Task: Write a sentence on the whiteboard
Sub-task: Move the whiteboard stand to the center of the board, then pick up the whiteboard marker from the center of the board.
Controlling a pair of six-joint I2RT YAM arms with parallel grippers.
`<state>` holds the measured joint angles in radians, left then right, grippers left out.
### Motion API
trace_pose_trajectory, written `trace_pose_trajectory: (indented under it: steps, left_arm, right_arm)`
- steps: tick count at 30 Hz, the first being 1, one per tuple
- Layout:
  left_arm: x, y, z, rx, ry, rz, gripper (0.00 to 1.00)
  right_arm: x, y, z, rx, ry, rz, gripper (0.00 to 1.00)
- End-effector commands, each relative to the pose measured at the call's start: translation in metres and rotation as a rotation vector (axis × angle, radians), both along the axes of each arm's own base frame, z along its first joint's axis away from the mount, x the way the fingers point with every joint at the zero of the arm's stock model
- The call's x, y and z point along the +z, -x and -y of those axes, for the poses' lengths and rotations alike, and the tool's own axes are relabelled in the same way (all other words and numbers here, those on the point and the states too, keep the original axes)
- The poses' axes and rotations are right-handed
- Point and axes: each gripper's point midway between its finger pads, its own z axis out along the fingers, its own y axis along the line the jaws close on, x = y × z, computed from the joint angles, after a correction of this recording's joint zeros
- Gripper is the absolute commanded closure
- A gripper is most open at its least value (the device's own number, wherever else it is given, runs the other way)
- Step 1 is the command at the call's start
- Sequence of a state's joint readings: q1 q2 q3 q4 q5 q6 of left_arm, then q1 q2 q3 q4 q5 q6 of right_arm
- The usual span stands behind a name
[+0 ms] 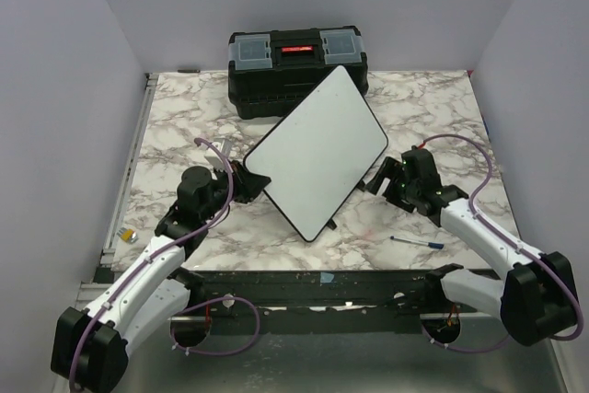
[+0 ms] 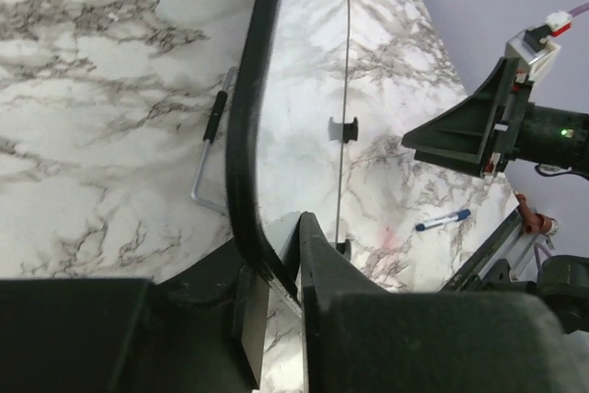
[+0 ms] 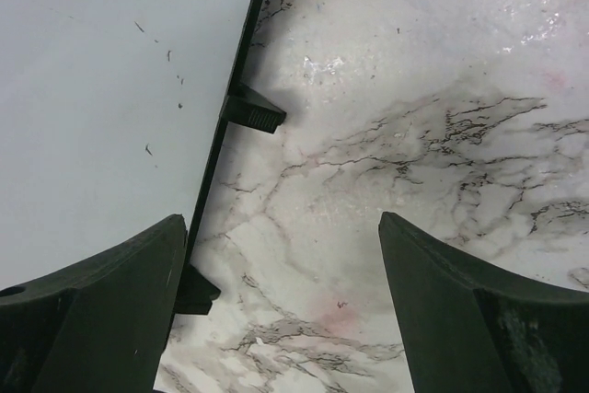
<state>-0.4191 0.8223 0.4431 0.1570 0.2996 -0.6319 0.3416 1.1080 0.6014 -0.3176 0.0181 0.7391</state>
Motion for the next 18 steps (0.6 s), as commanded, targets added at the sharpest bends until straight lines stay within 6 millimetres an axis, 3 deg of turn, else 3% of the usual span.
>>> trace_pose_trajectory:
  steps: [1,9,18]
  left_arm:
    - [-0.079,0.02,-0.033,0.067,-0.231,-0.176,0.82]
    - [-0.078,0.02,-0.039,0.098,-0.229,-0.156,0.68]
    - [-0.063,0.019,-0.038,0.098,-0.219,-0.115,0.52]
  right_arm:
    - [0.007,-0.01,0.001,-0.002,0.035,0.008,0.12]
    - [0.004,-0.016,-0.002,0.007,0.038,0.007,0.12]
    - [-0.003,-0.014,0.001,0.002,0.05,-0.002,0.11]
